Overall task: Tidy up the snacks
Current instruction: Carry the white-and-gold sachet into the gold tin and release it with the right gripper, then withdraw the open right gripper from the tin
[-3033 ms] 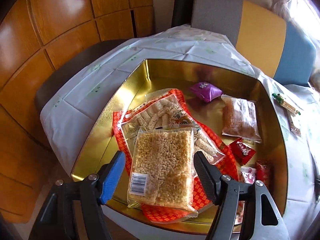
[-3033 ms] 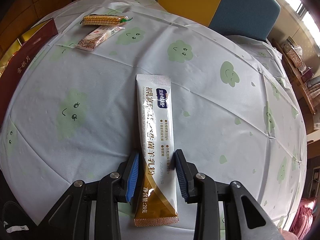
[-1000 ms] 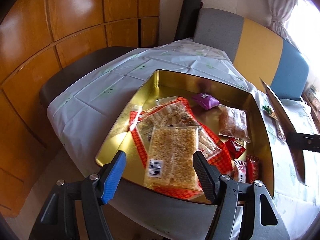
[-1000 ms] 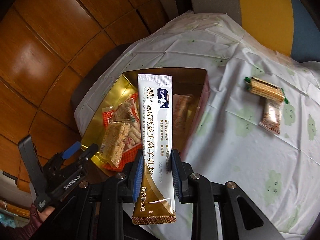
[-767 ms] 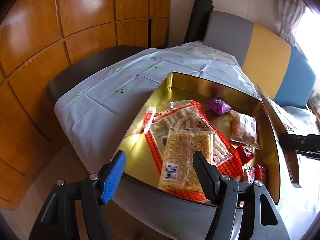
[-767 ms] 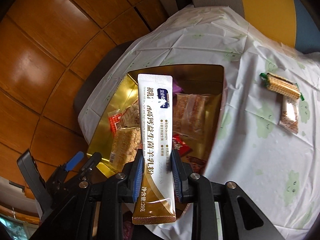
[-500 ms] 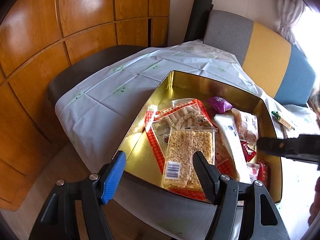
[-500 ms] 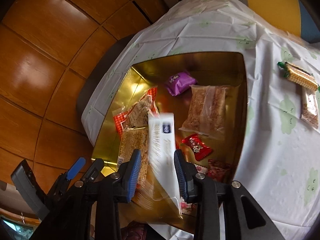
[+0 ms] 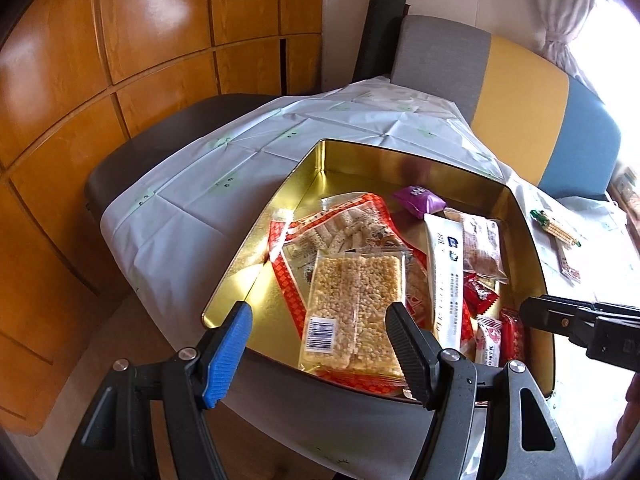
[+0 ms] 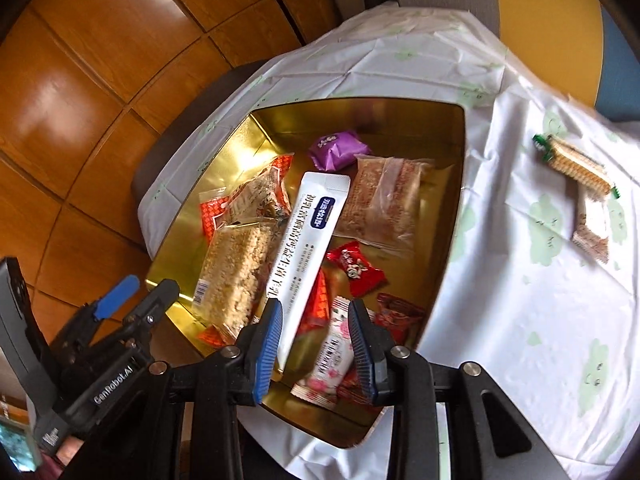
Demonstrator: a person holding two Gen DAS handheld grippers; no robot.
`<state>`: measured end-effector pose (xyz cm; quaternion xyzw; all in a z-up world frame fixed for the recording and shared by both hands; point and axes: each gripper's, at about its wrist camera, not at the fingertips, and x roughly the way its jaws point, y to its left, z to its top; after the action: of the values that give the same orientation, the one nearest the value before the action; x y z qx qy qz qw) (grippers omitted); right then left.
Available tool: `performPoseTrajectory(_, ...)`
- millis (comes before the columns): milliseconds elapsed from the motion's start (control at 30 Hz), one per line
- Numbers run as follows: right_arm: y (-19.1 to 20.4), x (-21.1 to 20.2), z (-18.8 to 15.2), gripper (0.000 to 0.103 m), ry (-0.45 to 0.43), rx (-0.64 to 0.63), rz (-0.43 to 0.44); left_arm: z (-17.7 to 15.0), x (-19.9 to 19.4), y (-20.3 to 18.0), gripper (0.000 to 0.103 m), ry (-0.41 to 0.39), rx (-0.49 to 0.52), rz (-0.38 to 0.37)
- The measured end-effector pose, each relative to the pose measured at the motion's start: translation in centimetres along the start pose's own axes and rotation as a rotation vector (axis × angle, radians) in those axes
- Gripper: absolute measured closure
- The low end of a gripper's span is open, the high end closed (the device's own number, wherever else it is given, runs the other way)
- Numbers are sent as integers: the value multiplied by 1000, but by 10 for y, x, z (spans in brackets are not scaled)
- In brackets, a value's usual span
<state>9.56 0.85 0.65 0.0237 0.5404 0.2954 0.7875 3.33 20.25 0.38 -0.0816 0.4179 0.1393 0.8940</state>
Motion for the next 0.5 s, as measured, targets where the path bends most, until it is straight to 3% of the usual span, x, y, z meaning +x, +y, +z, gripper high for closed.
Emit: performPoseTrajectory(500, -20, -34, -18, 69, -88, -49, -107, -2, -8, -24, 33, -5, 64, -26)
